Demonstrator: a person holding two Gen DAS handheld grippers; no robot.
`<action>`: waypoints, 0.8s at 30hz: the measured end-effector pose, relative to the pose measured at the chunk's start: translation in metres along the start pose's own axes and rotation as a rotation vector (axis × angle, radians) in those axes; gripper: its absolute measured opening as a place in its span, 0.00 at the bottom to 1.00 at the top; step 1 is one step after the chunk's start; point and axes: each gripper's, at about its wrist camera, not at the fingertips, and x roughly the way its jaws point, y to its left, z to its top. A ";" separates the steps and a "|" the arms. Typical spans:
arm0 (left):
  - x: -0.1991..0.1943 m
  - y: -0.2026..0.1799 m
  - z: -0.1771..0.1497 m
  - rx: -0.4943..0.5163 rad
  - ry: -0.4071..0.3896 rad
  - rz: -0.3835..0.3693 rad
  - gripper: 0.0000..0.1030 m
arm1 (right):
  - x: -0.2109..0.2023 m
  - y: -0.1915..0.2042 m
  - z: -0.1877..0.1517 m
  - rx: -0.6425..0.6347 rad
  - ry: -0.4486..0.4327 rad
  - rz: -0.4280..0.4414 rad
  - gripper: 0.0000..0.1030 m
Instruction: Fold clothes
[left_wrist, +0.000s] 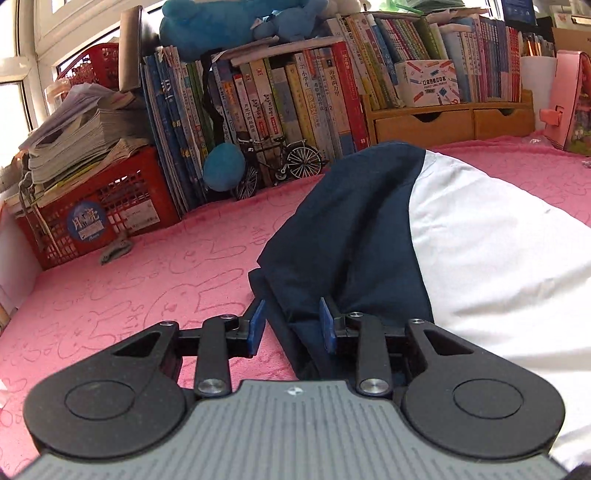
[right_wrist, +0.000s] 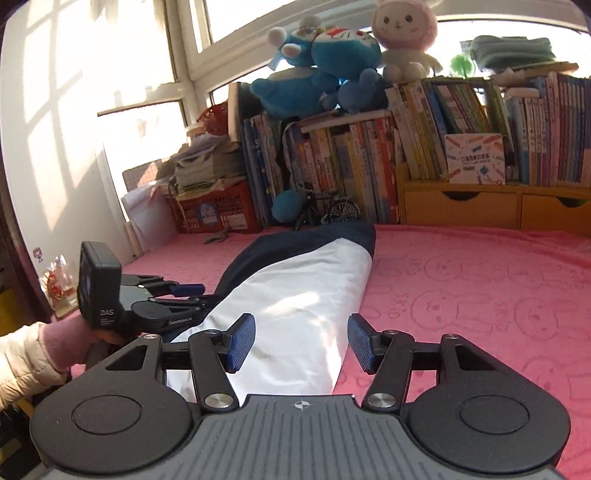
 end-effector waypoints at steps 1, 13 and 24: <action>-0.001 0.010 0.002 -0.037 0.012 0.005 0.31 | 0.024 0.011 0.010 -0.081 0.019 -0.022 0.55; 0.036 0.099 0.094 -0.543 0.065 -0.517 0.54 | 0.174 0.093 0.048 -0.308 0.221 0.317 0.62; 0.142 0.016 0.135 -0.407 0.373 -0.690 0.59 | 0.137 -0.062 0.039 0.208 0.085 0.032 0.73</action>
